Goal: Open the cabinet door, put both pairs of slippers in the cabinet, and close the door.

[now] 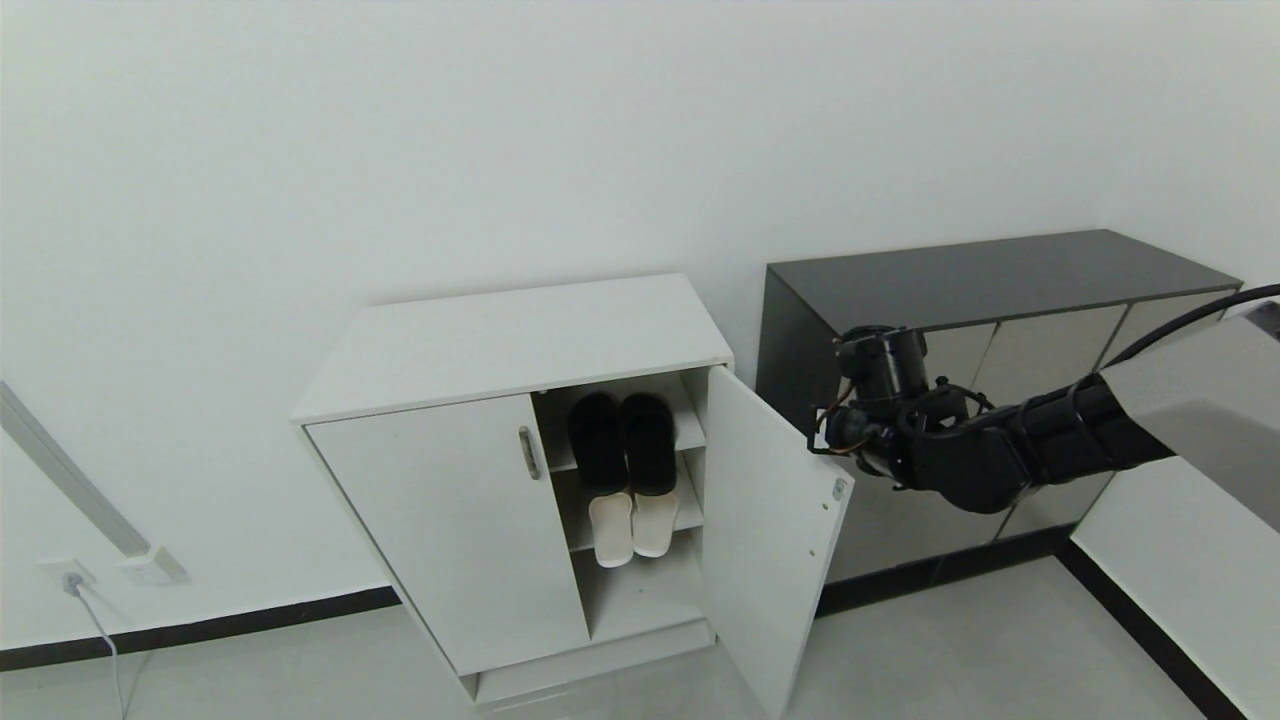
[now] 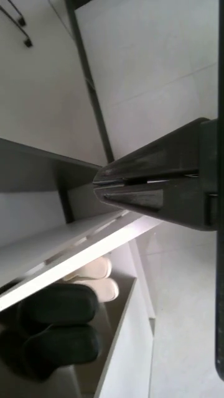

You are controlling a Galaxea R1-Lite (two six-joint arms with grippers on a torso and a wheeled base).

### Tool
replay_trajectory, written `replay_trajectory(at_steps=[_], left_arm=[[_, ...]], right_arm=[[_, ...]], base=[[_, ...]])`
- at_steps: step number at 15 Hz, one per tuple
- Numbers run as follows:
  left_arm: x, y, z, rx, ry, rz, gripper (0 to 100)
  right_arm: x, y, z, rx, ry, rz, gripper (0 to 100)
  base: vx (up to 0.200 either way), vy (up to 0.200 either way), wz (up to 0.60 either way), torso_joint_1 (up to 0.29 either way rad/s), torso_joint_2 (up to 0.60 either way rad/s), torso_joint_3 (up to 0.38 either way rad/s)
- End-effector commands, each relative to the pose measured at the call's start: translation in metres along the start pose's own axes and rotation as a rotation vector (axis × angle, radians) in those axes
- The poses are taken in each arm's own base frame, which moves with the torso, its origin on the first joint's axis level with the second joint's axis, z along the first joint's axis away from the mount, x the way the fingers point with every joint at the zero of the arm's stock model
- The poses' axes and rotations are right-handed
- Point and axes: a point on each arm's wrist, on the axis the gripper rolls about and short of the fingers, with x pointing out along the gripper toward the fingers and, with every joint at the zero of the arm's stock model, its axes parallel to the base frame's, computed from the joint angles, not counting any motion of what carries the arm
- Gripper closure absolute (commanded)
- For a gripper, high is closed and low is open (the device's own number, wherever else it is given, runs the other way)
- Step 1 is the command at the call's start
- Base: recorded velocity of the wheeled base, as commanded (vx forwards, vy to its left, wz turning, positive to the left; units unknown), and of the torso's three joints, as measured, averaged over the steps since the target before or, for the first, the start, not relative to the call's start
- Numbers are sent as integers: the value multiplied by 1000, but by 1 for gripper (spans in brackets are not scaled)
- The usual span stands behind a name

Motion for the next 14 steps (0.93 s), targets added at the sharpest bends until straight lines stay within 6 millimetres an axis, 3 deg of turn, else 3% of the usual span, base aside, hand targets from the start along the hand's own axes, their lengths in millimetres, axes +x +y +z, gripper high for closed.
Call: replay_trajectory(at_steps=[1, 9, 14], left_arm=[[0, 0, 0, 0, 1, -1, 100], [0, 0, 0, 0, 1, -1, 100], [0, 0, 0, 0, 1, -1, 100]], right_arm=[[5, 1, -7, -9, 18, -5, 100], [1, 15, -23, -20, 52, 24, 100], [-30, 47, -32, -56, 41, 123, 100]], base=[[0, 0, 0, 0, 0, 0], [0, 0, 0, 0, 0, 0], [0, 0, 0, 0, 0, 0]])
